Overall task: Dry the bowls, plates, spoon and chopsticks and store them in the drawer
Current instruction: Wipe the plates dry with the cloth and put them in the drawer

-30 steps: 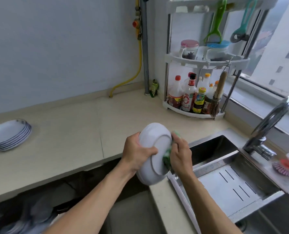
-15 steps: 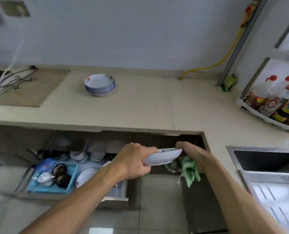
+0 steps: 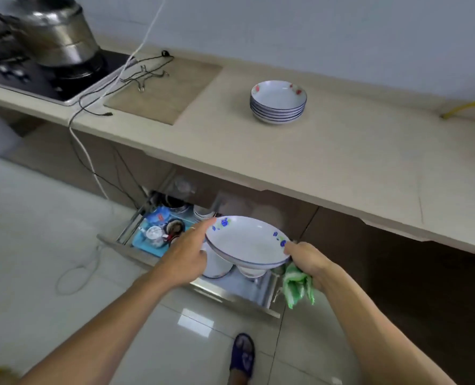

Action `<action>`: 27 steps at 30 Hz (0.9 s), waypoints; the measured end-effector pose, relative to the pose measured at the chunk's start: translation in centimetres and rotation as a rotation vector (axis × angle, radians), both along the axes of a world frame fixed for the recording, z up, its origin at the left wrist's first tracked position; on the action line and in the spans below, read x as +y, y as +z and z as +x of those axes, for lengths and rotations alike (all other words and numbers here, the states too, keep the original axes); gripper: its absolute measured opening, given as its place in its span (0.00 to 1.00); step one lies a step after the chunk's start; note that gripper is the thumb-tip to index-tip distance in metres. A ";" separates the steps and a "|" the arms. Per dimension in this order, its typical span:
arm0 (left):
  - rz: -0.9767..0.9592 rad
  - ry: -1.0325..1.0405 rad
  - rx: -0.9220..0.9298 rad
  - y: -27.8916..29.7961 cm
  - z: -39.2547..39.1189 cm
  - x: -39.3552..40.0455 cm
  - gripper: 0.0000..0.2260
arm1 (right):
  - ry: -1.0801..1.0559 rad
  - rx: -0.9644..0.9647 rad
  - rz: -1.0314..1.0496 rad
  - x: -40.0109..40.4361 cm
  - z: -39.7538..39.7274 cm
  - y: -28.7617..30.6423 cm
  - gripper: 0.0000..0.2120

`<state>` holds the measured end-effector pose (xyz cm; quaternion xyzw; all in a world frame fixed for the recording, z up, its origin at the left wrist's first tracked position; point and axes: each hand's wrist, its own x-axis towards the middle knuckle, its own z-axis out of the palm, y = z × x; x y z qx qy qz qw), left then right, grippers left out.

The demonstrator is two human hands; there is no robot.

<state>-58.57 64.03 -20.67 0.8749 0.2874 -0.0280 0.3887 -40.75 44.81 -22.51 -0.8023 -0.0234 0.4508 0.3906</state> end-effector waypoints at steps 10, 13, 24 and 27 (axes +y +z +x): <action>-0.373 0.483 0.085 -11.0 4.1 8.7 0.07 | -0.011 0.132 -0.061 10.8 1.3 -12.8 0.08; -0.319 0.479 0.194 -15.5 4.1 11.4 0.09 | 0.027 0.167 -0.108 13.1 1.3 -16.9 0.06; -0.124 0.357 0.491 -36.0 4.3 20.0 0.11 | 0.166 0.149 -0.319 21.1 -0.9 -36.2 0.06; -0.098 0.321 0.540 -39.9 5.1 20.9 0.11 | 0.153 0.157 -0.357 21.8 -1.3 -40.4 0.10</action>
